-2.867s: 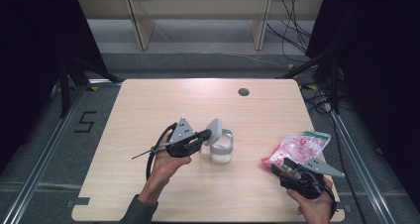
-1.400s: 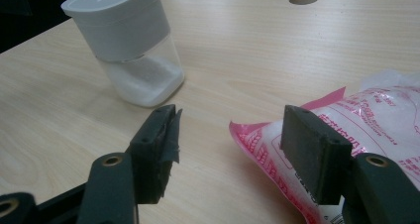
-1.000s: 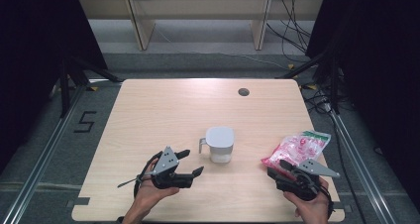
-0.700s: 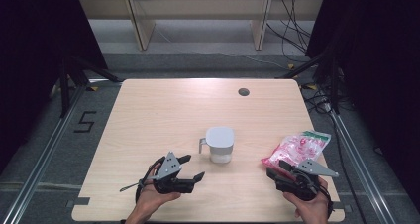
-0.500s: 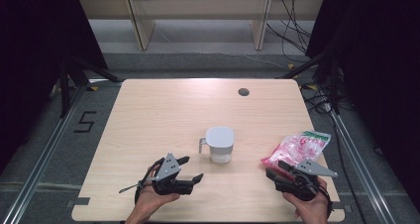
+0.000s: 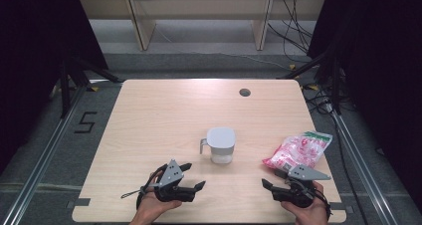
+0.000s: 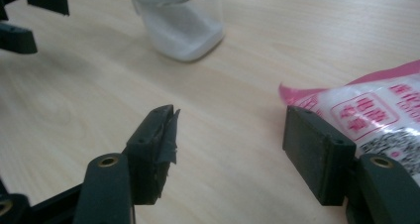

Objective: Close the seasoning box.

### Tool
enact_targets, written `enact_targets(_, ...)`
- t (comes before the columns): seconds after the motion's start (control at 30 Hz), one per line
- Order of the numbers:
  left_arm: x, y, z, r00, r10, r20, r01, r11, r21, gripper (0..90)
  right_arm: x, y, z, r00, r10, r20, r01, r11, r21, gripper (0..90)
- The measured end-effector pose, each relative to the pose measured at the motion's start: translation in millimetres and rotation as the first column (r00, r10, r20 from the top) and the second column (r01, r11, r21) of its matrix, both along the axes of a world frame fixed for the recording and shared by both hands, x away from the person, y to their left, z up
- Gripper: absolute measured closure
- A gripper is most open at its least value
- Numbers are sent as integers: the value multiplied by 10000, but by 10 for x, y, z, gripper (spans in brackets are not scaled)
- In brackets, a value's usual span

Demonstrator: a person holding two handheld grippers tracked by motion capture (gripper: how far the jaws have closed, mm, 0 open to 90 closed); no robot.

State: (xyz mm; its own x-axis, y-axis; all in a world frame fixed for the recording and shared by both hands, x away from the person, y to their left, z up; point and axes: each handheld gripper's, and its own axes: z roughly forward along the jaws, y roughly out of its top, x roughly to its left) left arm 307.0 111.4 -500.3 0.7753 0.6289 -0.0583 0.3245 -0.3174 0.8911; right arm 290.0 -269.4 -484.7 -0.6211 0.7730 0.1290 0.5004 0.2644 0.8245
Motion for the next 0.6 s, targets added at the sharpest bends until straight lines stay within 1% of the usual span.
enact_targets(0.03, 0, -4, -9, 9999, -157, 1, 157, 9999, 2, 242, -17, 9, -8, 10000, 77, -18, -77, 10000, -16, 376)
enact_targets(0.07, -16, -14, -16, 9999, -112, -45, 112, 9999, -86, 242, -66, 34, -7, 9994, 82, -327, -84, 9999, -64, 372)
enact_targets(0.1, -11, -2, -17, 9999, -155, 18, 155, 9997, 169, 242, -71, 29, -18, 9996, 208, -171, -214, 9992, -334, 370)
enact_targets(0.13, -13, 2, -17, 9998, -202, 46, 201, 9995, 251, 242, -74, 30, -31, 9994, 341, -16, -342, 9980, -527, 366)
enact_targets(0.2, -22, 4, -22, 9999, -169, 8, 169, 9996, 226, 241, -135, 63, -31, 9987, 295, -424, -313, 9987, -411, 363)
enact_targets(0.23, -28, -8, -33, 9999, -137, -30, 136, 9999, -67, 240, -135, 58, -36, 9987, 429, -286, -446, 9970, -631, 359)
enact_targets(0.27, -32, -1, -35, 9999, -145, -92, 145, 9999, -9, 239, -142, 61, -39, 9987, 456, -211, -469, 9965, -698, 357)
enact_targets(0.3, -37, -5, -41, 9999, -107, -125, 106, 9999, -101, 239, -154, 68, -42, 9977, 550, -383, -577, 9957, -726, 357)
enact_targets(0.33, -35, -4, -48, 9999, -91, -130, 89, 9999, -130, 239, -173, 75, -38, 9974, 471, -549, -510, 9961, -714, 356)
enact_targets(0.37, -38, -2, -50, 9999, -11, -147, 10, 10000, -73, 238, -193, 85, -38, 9973, 352, -648, -399, 9966, -724, 355)
enact_targets(0.4, -33, 18, -45, 9999, -20, -166, 24, 9997, 244, 238, -161, 65, -47, 9967, 682, -437, -718, 9938, -852, 355)
enact_targets(0.43, -39, 8, -51, 9998, 15, -199, -15, 10000, -25, 238, -159, 56, -42, 9959, 762, -486, -803, 9929, -878, 354)
enact_targets(0.47, -37, 6, -57, 9997, 16, -234, -20, 9999, -169, 238, -156, 52, -44, 9969, 721, -319, -749, 9926, -956, 354)
enact_targets(0.5, -34, 14, -56, 9998, 47, -167, -49, 9999, -102, 238, -159, 54, -44, 9960, 741, -505, -783, 9931, -869, 354)
enact_targets(0.53, -32, 20, -54, 9998, 53, -182, -53, 10000, -22, 238, -160, 59, -51, 9971, 645, -393, -677, 9940, -857, 354)
enact_targets(0.57, -29, 25, -56, 9999, 47, -157, -47, 10000, 7, 238, -166, 58, -45, 9979, 549, -344, -581, 9936, -971, 354)
enact_targets(0.6, -34, 15, -69, 9995, 157, -256, -163, 9996, -246, 238, -161, 58, -49, 9984, 532, -205, -550, 9931, -1038, 353)
